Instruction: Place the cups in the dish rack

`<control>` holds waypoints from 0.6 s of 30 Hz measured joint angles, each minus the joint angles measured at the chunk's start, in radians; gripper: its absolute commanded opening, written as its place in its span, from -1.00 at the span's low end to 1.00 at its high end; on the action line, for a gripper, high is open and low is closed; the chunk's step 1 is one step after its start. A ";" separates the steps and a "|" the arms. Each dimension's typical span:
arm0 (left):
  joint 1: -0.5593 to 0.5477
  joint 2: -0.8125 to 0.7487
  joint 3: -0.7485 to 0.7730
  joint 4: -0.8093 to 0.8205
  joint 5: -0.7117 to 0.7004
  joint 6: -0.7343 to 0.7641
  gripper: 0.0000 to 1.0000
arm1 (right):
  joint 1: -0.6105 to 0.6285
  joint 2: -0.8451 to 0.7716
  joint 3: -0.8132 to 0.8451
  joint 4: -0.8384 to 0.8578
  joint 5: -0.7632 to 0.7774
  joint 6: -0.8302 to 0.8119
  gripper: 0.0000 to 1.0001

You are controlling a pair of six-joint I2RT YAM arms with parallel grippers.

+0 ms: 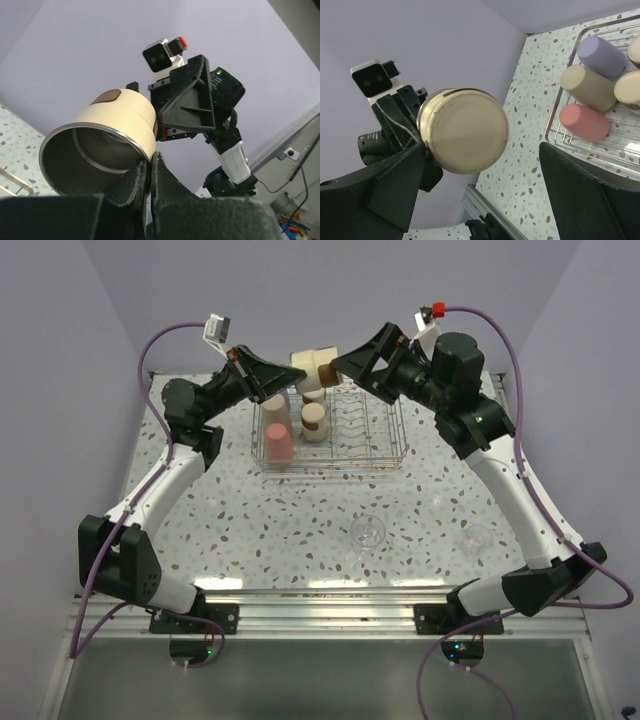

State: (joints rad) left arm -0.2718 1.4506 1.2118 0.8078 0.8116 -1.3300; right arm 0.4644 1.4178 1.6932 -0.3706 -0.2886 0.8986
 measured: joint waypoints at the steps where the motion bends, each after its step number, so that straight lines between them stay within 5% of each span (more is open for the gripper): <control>1: 0.000 0.005 -0.005 0.049 0.006 -0.031 -1.00 | 0.000 0.001 0.000 0.003 0.000 0.003 0.97; 18: 0.002 0.055 -0.064 0.311 0.024 -0.191 -1.00 | 0.003 0.076 0.000 0.108 -0.074 0.071 0.85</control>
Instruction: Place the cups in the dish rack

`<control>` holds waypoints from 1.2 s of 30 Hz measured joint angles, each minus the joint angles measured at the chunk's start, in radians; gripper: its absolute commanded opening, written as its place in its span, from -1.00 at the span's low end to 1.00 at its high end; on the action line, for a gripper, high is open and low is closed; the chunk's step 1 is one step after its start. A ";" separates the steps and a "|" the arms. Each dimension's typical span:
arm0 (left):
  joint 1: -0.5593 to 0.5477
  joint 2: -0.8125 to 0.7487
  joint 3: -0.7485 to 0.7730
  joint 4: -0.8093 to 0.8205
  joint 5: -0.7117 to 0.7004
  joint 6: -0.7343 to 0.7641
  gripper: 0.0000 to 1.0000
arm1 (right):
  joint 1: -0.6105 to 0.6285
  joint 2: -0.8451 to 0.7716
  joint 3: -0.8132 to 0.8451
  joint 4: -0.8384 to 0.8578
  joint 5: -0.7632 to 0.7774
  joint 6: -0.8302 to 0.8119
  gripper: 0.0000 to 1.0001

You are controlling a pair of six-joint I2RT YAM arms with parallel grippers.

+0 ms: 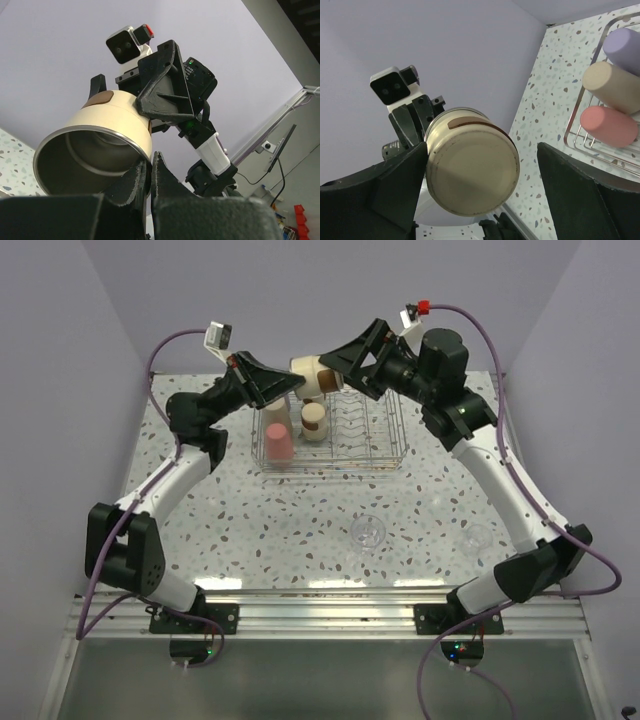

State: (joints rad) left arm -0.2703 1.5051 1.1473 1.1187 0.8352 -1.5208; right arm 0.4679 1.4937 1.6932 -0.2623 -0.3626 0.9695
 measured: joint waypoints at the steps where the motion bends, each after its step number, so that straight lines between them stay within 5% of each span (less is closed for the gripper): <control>1: 0.000 0.004 0.000 0.003 -0.001 -0.005 -1.00 | 0.002 0.003 0.000 0.003 -0.002 0.003 0.82; 12: 0.001 0.018 0.000 0.015 -0.009 -0.005 -1.00 | 0.008 0.025 -0.016 0.065 -0.060 0.060 0.29; 17: 0.002 0.014 0.000 -0.045 -0.013 0.043 -0.97 | 0.006 0.026 -0.029 0.068 -0.051 0.061 -0.58; 20: 0.002 0.008 0.000 -0.106 -0.018 0.085 -0.53 | 0.002 0.032 -0.034 0.063 -0.046 0.060 -1.00; 29: 0.002 -0.030 0.005 -0.419 -0.051 0.291 0.23 | 0.010 0.058 -0.032 -0.009 -0.043 0.029 -1.00; 36: 0.000 -0.052 0.102 -0.795 -0.115 0.537 0.56 | 0.002 0.074 0.013 -0.106 -0.005 -0.036 -1.00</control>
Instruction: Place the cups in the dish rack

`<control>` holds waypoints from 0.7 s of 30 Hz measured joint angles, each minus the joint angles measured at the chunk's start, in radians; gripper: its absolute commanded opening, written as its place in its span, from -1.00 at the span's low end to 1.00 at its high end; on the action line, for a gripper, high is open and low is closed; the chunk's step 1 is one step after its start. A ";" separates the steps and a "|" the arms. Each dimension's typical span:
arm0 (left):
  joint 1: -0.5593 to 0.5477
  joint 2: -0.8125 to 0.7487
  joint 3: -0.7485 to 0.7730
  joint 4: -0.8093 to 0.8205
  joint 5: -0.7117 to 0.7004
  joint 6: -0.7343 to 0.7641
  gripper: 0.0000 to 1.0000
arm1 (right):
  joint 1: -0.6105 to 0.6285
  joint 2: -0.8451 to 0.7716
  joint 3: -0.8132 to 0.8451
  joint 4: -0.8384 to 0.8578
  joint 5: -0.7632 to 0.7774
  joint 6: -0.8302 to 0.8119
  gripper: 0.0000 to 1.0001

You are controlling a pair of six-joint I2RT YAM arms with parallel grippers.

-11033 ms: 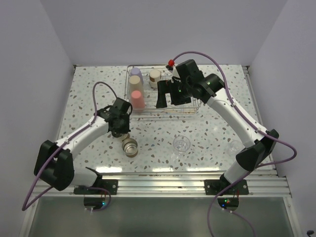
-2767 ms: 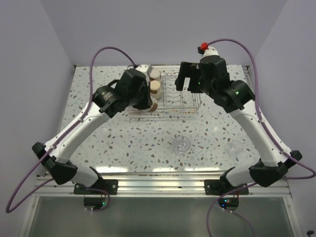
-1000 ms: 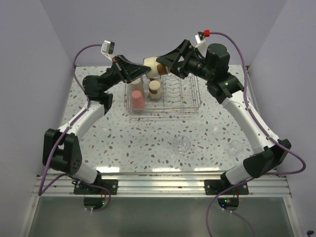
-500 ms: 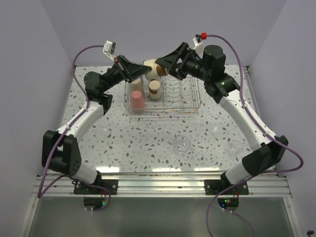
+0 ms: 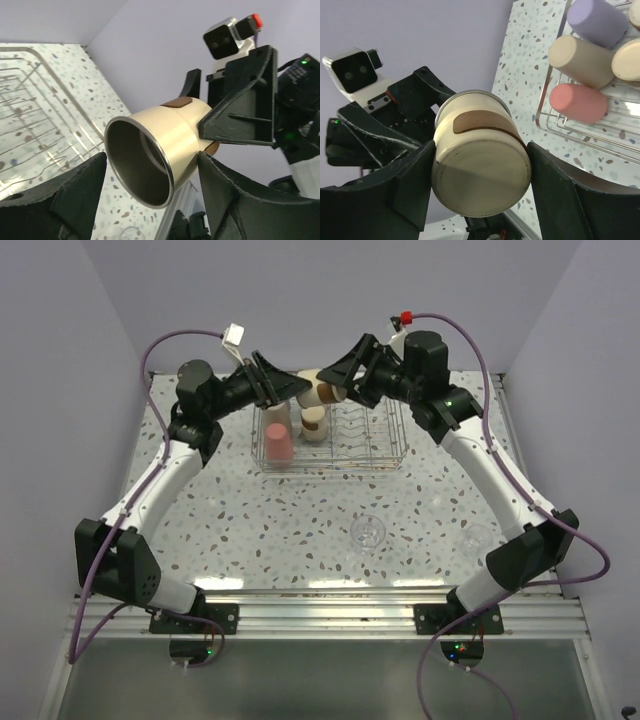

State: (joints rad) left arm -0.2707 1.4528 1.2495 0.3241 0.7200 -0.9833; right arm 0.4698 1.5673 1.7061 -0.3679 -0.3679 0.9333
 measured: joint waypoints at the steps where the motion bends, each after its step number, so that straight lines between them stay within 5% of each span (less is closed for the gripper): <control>1: 0.000 -0.003 0.017 -0.051 -0.016 0.034 0.60 | 0.000 0.003 0.008 -0.013 0.008 -0.011 -1.00; 5: 0.000 -0.015 0.067 -0.231 -0.085 0.142 1.00 | -0.002 0.003 0.018 -0.050 0.027 -0.046 -1.00; 14: -0.002 -0.022 0.157 -0.523 -0.281 0.311 1.00 | 0.000 0.033 0.083 -0.173 0.068 -0.134 -1.00; 21: 0.002 -0.113 0.186 -0.706 -0.571 0.433 1.00 | 0.022 0.100 0.237 -0.306 0.129 -0.241 -1.00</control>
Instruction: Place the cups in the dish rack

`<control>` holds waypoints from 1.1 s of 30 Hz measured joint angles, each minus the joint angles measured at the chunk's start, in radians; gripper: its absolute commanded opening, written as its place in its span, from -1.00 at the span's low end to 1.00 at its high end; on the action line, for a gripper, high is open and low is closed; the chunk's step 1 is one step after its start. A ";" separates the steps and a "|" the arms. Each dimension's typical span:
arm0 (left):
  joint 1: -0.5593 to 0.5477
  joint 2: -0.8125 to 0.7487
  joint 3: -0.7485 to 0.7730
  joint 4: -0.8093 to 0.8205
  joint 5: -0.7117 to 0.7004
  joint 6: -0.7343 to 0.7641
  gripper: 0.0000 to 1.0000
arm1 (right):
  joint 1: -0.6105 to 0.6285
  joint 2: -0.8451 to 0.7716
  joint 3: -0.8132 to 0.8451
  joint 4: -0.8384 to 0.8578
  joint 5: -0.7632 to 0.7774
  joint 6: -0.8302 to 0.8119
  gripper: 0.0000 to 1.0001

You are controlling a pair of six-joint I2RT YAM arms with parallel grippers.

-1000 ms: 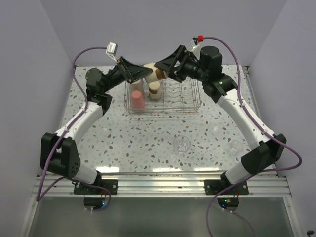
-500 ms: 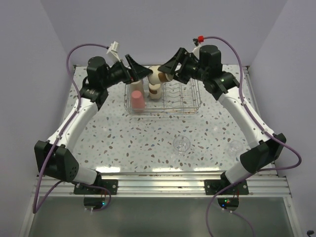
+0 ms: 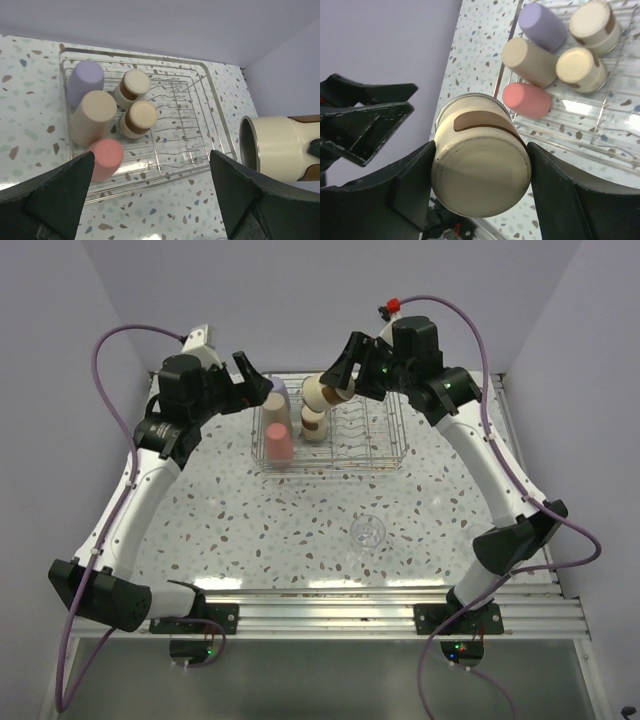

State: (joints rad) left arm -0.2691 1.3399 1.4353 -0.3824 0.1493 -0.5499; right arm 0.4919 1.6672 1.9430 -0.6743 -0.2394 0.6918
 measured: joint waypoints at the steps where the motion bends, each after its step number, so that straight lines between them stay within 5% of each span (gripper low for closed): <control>1: 0.000 -0.018 -0.002 -0.013 -0.034 0.015 1.00 | 0.009 0.014 0.034 -0.024 0.024 -0.023 -1.00; 11: 0.000 -0.168 -0.130 -0.074 -0.156 0.080 1.00 | 0.165 0.327 0.468 -0.328 0.298 -0.222 -1.00; 33: 0.000 -0.270 -0.207 -0.180 -0.231 0.150 1.00 | 0.178 0.586 0.475 -0.436 0.405 -0.312 -1.00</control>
State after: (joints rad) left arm -0.2687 1.0702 1.2282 -0.5629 -0.0814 -0.4004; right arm 0.6697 2.2532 2.4176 -1.1099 0.1654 0.3798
